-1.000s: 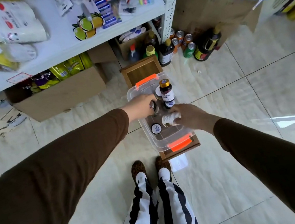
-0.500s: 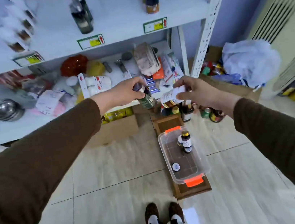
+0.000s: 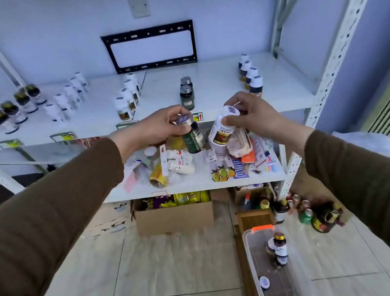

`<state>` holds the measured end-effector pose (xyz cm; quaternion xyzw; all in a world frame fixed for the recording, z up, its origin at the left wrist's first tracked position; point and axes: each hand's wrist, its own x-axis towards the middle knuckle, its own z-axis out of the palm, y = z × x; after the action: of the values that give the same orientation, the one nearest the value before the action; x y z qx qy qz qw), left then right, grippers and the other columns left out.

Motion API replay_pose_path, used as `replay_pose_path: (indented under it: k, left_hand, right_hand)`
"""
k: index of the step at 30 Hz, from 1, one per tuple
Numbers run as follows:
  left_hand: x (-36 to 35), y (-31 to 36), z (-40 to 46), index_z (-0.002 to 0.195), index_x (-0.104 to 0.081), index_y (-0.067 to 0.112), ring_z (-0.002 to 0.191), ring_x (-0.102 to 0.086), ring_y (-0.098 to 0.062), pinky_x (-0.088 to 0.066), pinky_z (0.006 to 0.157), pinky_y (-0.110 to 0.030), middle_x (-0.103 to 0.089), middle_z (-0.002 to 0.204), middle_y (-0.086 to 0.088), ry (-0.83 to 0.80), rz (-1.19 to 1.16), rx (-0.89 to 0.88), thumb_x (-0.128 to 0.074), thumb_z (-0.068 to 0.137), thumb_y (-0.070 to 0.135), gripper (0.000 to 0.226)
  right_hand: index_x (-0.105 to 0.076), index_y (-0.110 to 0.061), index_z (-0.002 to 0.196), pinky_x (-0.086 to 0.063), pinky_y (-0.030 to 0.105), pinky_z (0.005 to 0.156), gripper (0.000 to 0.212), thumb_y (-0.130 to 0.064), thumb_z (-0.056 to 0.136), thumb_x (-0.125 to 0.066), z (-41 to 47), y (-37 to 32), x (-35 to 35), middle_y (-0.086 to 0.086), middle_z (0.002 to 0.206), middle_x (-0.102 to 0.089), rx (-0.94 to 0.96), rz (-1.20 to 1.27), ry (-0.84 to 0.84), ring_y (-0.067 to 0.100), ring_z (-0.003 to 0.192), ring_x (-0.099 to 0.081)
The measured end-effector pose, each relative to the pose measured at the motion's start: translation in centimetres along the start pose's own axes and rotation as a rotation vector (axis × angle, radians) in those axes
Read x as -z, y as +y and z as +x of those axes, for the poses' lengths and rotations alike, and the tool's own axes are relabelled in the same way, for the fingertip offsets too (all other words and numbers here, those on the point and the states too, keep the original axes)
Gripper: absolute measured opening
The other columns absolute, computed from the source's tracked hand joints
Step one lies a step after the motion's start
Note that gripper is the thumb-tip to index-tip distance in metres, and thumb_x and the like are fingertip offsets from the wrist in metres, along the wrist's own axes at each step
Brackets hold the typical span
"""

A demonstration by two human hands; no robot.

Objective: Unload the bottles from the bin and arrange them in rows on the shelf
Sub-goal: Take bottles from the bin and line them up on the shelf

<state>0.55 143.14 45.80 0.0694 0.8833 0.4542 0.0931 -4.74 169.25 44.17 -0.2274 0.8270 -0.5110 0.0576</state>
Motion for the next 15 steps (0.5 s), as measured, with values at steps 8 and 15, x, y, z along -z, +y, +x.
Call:
replay_pose_path:
  k: [8, 15]
  left_hand:
    - [8.8, -4.6, -2.1, 0.124, -0.059, 0.019, 0.107, -0.059, -0.017, -0.047, 0.095, -0.031, -0.063, 0.123, -0.005, 0.044, -0.037, -0.032, -0.065, 0.094, 0.016, 0.031]
    - [16.5, -9.6, -3.6, 0.120, -0.059, 0.026, 0.111, -0.060, -0.012, -0.049, 0.089, -0.021, -0.065, 0.121, 0.007, 0.043, -0.054, -0.044, -0.069, 0.091, 0.020, 0.031]
  right_hand:
    - [-0.065, -0.018, 0.100, -0.058, 0.046, 0.084, 0.028, -0.028, 0.079, -0.080, 5.5, -5.6, -6.9, 0.002, 0.089, -0.073, 0.040, -0.057, 0.034, 0.022, 0.084, -0.072]
    - [-0.065, -0.022, 0.101, -0.056, 0.041, 0.080, 0.027, -0.034, 0.081, -0.077, 10.2, -9.8, -13.7, -0.002, 0.094, -0.071, 0.043, -0.151, 0.082, 0.018, 0.086, -0.070]
